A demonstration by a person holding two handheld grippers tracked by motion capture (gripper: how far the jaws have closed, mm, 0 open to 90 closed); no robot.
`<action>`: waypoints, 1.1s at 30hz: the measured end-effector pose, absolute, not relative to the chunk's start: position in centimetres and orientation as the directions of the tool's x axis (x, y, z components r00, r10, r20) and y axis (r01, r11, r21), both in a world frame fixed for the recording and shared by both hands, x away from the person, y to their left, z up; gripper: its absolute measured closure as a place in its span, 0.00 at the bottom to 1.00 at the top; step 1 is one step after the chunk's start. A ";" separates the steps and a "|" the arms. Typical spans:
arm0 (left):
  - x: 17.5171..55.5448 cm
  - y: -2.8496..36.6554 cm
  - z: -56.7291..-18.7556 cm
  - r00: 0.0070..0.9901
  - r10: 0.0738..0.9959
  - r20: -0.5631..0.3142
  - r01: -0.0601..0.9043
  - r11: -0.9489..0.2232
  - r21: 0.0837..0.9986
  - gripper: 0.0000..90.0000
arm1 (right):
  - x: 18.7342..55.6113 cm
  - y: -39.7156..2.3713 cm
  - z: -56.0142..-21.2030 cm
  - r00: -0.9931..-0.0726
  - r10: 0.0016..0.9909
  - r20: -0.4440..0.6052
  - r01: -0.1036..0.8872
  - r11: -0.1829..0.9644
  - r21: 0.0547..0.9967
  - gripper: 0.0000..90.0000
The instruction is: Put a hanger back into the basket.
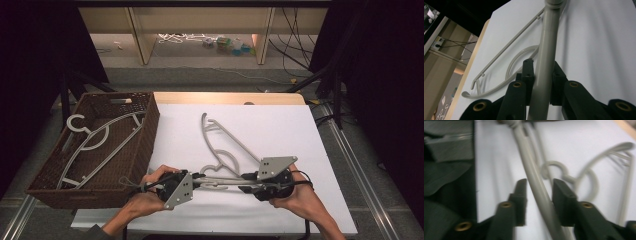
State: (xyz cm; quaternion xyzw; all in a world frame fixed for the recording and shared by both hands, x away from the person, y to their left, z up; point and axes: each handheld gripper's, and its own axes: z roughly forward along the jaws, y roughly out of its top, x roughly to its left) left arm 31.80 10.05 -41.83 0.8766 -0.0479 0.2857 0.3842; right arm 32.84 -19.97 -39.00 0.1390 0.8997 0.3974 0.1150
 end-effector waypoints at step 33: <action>35.0 15.9 -36.5 0.810 0.577 -0.103 0.358 -0.349 0.866 0.88 | 31.8 -23.1 -39.6 -0.728 0.686 0.006 0.313 0.325 0.892 0.25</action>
